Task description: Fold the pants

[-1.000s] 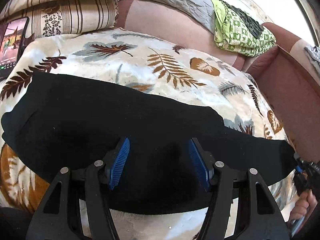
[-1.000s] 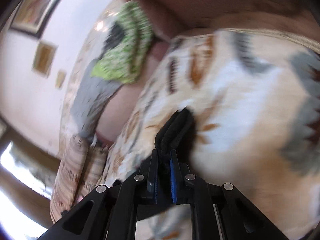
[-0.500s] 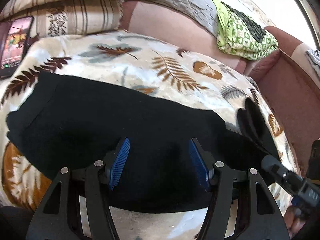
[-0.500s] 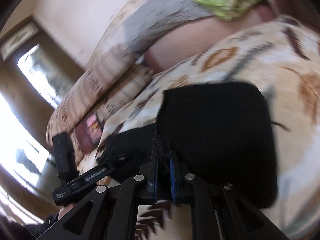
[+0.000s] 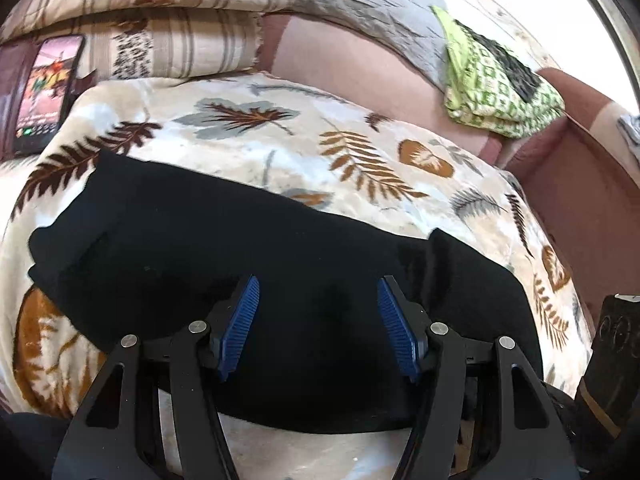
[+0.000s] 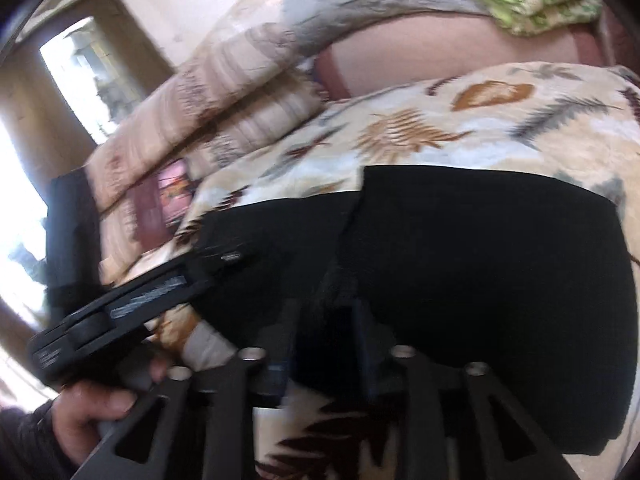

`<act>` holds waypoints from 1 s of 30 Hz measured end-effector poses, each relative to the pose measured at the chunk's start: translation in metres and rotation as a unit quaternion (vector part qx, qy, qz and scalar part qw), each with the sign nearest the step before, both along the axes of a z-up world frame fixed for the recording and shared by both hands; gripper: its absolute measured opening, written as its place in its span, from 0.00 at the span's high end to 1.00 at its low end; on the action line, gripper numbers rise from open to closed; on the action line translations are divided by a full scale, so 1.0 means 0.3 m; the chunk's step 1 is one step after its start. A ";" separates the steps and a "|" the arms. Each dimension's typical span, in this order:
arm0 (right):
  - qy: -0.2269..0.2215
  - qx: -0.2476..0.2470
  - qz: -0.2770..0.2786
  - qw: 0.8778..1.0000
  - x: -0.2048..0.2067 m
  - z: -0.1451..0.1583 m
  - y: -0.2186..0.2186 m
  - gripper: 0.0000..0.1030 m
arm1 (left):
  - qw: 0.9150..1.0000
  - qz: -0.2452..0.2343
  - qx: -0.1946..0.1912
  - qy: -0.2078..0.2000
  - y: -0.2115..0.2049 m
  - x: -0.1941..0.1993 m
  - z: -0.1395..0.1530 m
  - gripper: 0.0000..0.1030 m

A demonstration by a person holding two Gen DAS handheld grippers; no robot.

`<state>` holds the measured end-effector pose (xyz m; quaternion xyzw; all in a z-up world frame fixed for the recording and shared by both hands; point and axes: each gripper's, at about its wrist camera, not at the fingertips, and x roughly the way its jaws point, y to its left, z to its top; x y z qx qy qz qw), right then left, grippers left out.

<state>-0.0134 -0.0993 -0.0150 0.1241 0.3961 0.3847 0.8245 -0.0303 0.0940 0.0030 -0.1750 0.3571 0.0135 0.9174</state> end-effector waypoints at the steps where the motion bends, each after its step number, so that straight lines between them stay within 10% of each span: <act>1: 0.005 0.008 0.013 1.000 -0.005 0.005 -0.010 0.63 | 1.000 -0.006 0.003 -0.004 -0.009 0.004 0.009 0.40; 6: -0.034 0.016 0.018 0.999 -0.070 0.084 -0.203 0.63 | 0.995 -0.085 -0.014 -0.052 -0.083 0.072 0.131 0.40; 12: -0.120 -0.152 -0.134 0.972 -0.093 0.091 -0.438 0.74 | 0.959 -0.270 -0.072 -0.049 -0.274 0.216 0.147 0.40; 16: -0.134 -0.145 -0.103 0.975 -0.097 0.093 -0.417 0.83 | 0.973 -0.224 -0.039 0.047 -0.253 0.288 -0.048 0.62; 20: -0.131 -0.161 -0.061 0.976 -0.070 0.063 -0.325 0.85 | 0.973 -0.202 -0.101 0.045 -0.189 0.282 -0.050 0.66; 25: -0.046 -0.152 -0.058 0.986 -0.009 -0.037 -0.314 0.86 | 0.976 -0.197 -0.079 0.041 -0.215 0.252 -0.047 0.66; 30: -0.094 -0.124 -0.084 0.984 0.011 0.053 -0.340 0.87 | 0.981 -0.181 -0.069 0.030 -0.203 0.207 -0.029 0.66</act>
